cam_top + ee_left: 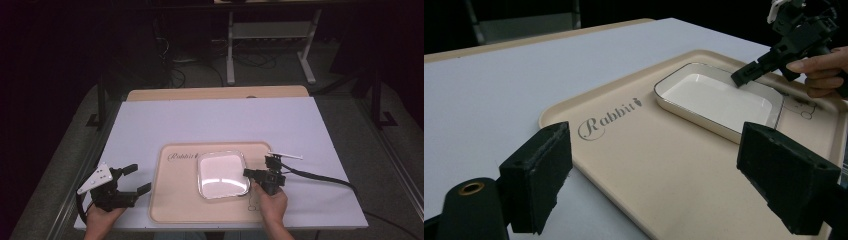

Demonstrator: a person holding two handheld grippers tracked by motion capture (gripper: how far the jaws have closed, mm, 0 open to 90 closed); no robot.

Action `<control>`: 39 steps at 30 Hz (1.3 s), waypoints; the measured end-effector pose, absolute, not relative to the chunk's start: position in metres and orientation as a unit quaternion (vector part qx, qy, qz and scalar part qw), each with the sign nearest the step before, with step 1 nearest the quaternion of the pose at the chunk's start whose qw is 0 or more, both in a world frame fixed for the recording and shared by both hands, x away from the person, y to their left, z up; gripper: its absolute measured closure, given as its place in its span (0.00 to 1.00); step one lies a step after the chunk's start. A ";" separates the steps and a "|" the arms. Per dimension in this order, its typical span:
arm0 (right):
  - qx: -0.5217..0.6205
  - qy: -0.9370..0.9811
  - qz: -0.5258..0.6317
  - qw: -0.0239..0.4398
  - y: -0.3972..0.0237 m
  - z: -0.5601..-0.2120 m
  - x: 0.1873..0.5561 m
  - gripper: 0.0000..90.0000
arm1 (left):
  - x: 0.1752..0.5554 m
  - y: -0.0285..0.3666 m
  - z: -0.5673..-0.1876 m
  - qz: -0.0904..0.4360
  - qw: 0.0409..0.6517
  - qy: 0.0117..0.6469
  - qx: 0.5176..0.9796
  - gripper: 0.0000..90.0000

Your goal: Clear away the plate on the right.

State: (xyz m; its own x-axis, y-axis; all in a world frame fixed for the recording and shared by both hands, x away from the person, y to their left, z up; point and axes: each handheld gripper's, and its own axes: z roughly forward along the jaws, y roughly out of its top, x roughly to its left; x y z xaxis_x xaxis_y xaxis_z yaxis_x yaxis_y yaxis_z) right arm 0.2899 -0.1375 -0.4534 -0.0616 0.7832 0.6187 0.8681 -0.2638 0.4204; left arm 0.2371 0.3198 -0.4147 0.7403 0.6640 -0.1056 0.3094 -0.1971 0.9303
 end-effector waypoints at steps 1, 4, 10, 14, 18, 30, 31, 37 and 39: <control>-0.683 -0.605 -0.407 0.052 -0.137 -0.453 0.289 0.93 | 0.237 0.320 -0.415 0.162 0.546 0.321 0.757 0.16; -0.682 -0.607 -0.406 0.051 -0.137 -0.453 0.285 0.93 | 0.237 0.320 -0.415 0.162 0.546 0.321 0.756 0.16; -0.677 -0.612 -0.406 0.052 -0.138 -0.453 0.281 0.92 | 0.237 0.319 -0.415 0.163 0.546 0.322 0.756 0.16; -0.677 -0.611 -0.407 0.059 -0.136 -0.453 0.277 0.91 | 0.237 0.320 -0.415 0.162 0.546 0.322 0.756 0.16; -0.675 -0.610 -0.411 0.065 -0.135 -0.454 0.275 0.91 | 0.237 0.319 -0.415 0.162 0.546 0.322 0.757 0.16; -0.672 -0.608 -0.415 0.073 -0.132 -0.456 0.272 0.90 | 0.237 0.319 -0.415 0.162 0.545 0.321 0.757 0.16; -0.672 -0.609 -0.415 0.074 -0.132 -0.456 0.272 0.90 | 0.237 0.319 -0.415 0.162 0.545 0.322 0.757 0.16; -0.668 -0.611 -0.417 0.075 -0.131 -0.457 0.272 0.90 | 0.237 0.319 -0.415 0.162 0.545 0.320 0.757 0.16; -0.665 -0.614 -0.419 0.075 -0.131 -0.457 0.273 0.90 | 0.237 0.319 -0.415 0.162 0.546 0.322 0.757 0.16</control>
State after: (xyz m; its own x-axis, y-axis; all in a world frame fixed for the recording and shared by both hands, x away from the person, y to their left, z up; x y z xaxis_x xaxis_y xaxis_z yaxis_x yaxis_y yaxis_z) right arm 0.2726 -0.1312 -0.4571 -0.1037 0.7539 0.6488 0.8790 -0.2357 0.4144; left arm 0.2372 0.3194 -0.4149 0.7402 0.6639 -0.1061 0.3103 -0.1973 0.9299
